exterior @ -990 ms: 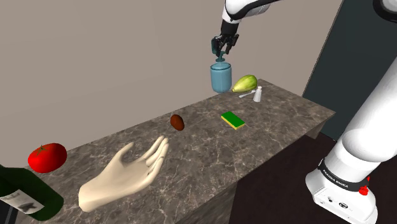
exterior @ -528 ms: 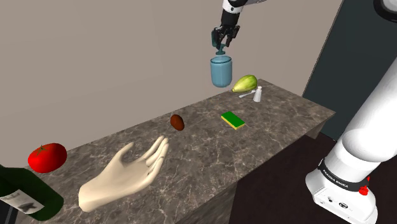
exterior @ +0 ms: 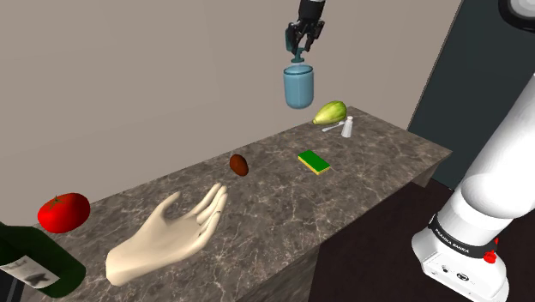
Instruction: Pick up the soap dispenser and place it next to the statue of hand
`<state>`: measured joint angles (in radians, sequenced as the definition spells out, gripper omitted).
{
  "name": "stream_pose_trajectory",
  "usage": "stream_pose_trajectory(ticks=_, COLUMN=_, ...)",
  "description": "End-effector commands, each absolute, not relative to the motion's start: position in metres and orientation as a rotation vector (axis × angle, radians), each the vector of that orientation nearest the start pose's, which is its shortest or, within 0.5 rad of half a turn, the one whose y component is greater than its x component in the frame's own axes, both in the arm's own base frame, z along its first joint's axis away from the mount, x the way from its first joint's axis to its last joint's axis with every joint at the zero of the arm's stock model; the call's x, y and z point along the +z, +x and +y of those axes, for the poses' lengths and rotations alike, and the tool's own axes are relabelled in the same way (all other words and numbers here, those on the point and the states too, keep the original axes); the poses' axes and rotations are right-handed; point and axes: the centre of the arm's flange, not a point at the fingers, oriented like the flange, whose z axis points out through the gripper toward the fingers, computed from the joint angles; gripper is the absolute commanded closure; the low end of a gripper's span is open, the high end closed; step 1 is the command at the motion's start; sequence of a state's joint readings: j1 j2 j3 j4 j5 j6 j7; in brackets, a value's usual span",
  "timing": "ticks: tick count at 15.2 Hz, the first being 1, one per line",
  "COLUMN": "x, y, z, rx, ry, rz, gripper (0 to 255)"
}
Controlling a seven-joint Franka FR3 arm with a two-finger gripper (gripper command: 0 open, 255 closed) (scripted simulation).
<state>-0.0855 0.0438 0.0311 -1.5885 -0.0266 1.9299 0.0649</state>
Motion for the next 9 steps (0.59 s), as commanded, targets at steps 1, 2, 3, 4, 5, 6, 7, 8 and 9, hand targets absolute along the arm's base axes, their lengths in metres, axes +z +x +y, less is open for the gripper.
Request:
stream_pose_trajectory(ticks=1, x=0.639, y=0.598, z=-0.035, rx=-0.471, ry=-3.125, rz=0.178, gripper=255)
stream_pose_trajectory(ticks=2, x=0.644, y=0.598, z=-0.035, rx=-0.471, ry=-3.125, rz=0.178, gripper=255)
stream_pose_trajectory(ticks=3, x=0.649, y=0.598, z=-0.035, rx=-0.471, ry=-3.125, rz=0.178, gripper=255)
stream_pose_trajectory(ticks=4, x=0.654, y=0.598, z=-0.035, rx=-0.471, ry=-3.125, rz=0.178, gripper=255)
stream_pose_trajectory(ticks=5, x=0.660, y=0.598, z=-0.035, rx=-0.471, ry=-3.125, rz=0.178, gripper=255)
stream_pose_trajectory(ticks=6, x=0.665, y=0.598, z=-0.035, rx=-0.471, ry=-3.125, rz=0.178, gripper=255)
stream_pose_trajectory(ticks=7, x=0.670, y=0.598, z=-0.035, rx=-0.471, ry=-3.125, rz=0.178, gripper=255)
stream_pose_trajectory(ticks=8, x=0.676, y=0.598, z=-0.035, rx=-0.471, ry=-3.125, rz=0.178, gripper=255)
stream_pose_trajectory(ticks=9, x=0.681, y=0.598, z=-0.035, rx=-0.471, ry=-3.125, rz=0.178, gripper=255)
